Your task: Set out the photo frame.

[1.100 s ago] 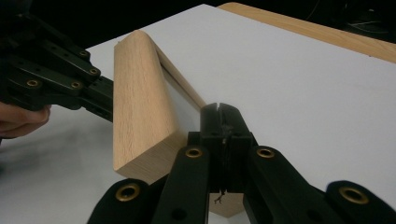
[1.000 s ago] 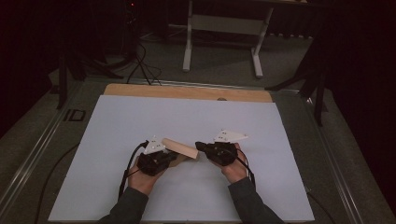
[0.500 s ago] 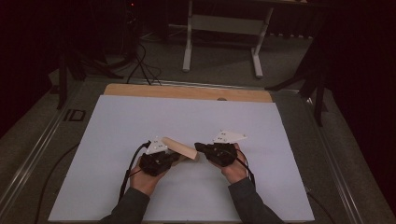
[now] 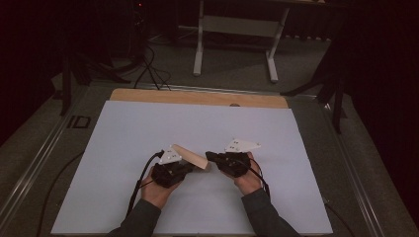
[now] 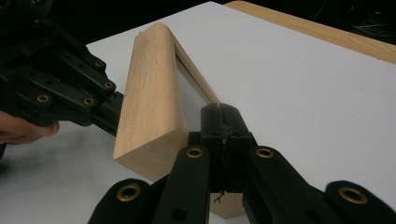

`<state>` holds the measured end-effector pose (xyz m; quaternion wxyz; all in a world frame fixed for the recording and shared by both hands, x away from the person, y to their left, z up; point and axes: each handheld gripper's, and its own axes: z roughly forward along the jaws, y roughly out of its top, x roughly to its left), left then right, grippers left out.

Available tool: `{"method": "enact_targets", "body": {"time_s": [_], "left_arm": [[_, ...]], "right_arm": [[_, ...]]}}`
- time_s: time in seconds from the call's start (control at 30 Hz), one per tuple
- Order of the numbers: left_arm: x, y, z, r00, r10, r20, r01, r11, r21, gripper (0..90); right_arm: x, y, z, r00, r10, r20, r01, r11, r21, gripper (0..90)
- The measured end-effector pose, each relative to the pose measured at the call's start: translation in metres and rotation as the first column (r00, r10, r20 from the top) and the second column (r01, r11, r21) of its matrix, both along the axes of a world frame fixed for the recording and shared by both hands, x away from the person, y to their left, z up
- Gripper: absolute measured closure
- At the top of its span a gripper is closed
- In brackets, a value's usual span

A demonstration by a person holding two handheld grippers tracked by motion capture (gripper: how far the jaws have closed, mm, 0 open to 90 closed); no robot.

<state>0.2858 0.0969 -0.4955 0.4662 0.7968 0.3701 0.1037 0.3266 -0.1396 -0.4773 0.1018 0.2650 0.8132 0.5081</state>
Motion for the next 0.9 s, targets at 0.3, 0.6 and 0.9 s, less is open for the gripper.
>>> {"method": "enact_targets", "body": {"time_s": [0.3, 0.6, 0.9], "left_arm": [[-0.0003, -0.0031, -0.0012, 1.0000, -0.003, -0.004, 0.003, 1.0000, 0.002, 89.7], [-0.0002, -0.0023, -0.0010, 1.0000, 0.006, -0.004, -0.006, 1.0000, 0.006, 89.7], [0.0005, -0.0014, -0.0016, 0.9999, 0.014, -0.004, -0.014, 0.9999, 0.006, 89.7]], "right_arm": [[-0.0020, 0.0005, 0.0003, 1.0000, 0.003, 0.008, -0.003, 1.000, -0.009, 89.7], [-0.0032, 0.0015, 0.0005, 0.9999, 0.007, 0.011, -0.007, 1.000, -0.012, 89.7], [-0.0026, 0.0021, -0.0025, 1.0000, 0.009, 0.001, -0.009, 1.000, -0.018, 89.7]]}}
